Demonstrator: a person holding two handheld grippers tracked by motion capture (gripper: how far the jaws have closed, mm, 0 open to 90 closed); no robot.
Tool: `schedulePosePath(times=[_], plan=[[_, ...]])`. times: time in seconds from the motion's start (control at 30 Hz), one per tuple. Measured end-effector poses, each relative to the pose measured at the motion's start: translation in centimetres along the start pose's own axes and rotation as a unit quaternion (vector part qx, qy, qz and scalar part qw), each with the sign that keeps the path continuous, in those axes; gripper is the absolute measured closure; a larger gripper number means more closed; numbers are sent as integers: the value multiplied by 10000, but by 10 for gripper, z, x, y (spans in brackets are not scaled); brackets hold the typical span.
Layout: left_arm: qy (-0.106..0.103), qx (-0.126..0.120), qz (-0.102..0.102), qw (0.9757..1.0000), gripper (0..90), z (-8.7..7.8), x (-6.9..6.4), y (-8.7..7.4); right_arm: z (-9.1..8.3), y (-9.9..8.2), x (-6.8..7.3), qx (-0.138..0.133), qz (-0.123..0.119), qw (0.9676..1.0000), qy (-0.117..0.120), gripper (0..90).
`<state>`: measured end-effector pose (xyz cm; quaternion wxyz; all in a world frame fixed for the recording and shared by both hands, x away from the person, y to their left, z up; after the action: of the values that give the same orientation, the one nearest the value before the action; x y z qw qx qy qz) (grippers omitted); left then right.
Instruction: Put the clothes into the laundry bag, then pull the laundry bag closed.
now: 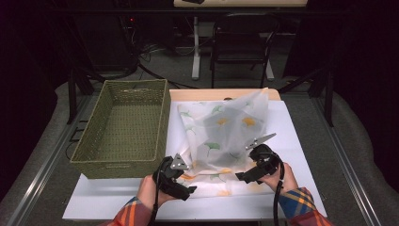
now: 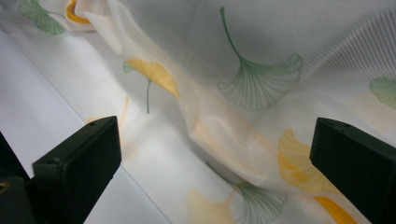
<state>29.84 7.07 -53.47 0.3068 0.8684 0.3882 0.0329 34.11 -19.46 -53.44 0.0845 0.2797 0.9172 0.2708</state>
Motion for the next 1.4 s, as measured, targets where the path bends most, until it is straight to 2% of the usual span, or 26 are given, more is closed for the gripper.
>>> schedulePosePath(times=[0.3,0.53,0.73,0.77,1.07,1.4], plan=[[160,67,-78,9998,156,-6,6,-17,-6,-22,-10,104,155,9997,-184,0],[331,170,-150,9992,159,-8,9,-34,-14,-36,-18,30,345,9988,-336,0],[400,277,-189,9986,168,-2,12,-45,-20,-46,-31,-37,635,9969,-466,5],[429,298,-202,9984,171,0,12,-46,-21,-47,-32,-37,719,9962,-492,8],[596,426,-179,9972,244,10,15,-49,-22,-58,-46,25,887,9939,-648,60],[703,428,-319,9961,322,14,24,-51,-23,-69,-62,73,1135,9901,-828,166]])
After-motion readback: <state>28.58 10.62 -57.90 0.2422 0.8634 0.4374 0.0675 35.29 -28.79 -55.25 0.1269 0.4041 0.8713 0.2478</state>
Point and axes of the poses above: each handheld gripper's, and its own axes: z roughly forward along the jaws, y roughly out of its top, x roughly to its left, the point moved 5 cm from there along z, roughly forward along the jaws, and after that the axes turned 14 degrees about -z, right-handed, at the moved point
